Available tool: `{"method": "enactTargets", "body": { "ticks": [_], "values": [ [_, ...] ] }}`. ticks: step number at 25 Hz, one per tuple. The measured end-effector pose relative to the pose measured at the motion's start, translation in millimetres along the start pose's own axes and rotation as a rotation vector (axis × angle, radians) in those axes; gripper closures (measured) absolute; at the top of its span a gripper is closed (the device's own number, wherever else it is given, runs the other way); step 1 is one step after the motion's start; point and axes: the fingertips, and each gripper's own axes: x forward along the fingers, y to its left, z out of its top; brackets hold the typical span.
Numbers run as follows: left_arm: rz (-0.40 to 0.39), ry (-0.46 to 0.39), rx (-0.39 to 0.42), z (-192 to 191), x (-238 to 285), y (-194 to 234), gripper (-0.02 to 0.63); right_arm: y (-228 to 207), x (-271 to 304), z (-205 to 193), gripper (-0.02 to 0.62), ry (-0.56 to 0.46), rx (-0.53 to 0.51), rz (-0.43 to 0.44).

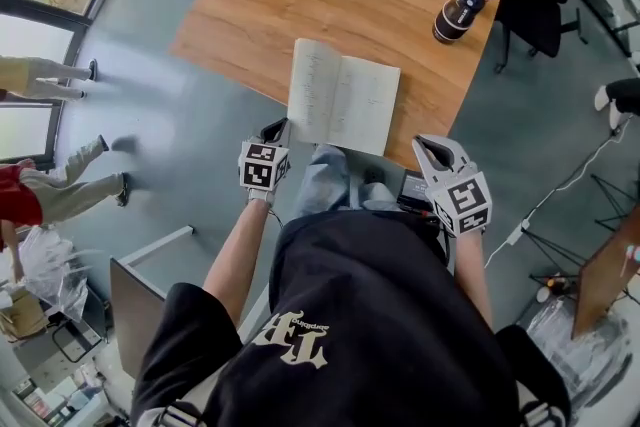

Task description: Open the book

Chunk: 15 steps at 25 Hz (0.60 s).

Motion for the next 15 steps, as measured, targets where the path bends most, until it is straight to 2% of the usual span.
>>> {"method": "enactTargets", "body": {
  "ticks": [6,15],
  "values": [
    [0.039,0.103,0.019,-30.4,19.7,40.6,0.603,-3.4,11.2,9.0,0.607,0.026,-0.009,0.005],
    [0.026,0.229,0.027,-74.4,54.8,74.4,0.603,-6.8,25.7,15.7,0.607,0.076,-0.021,-0.001]
  ]
}}
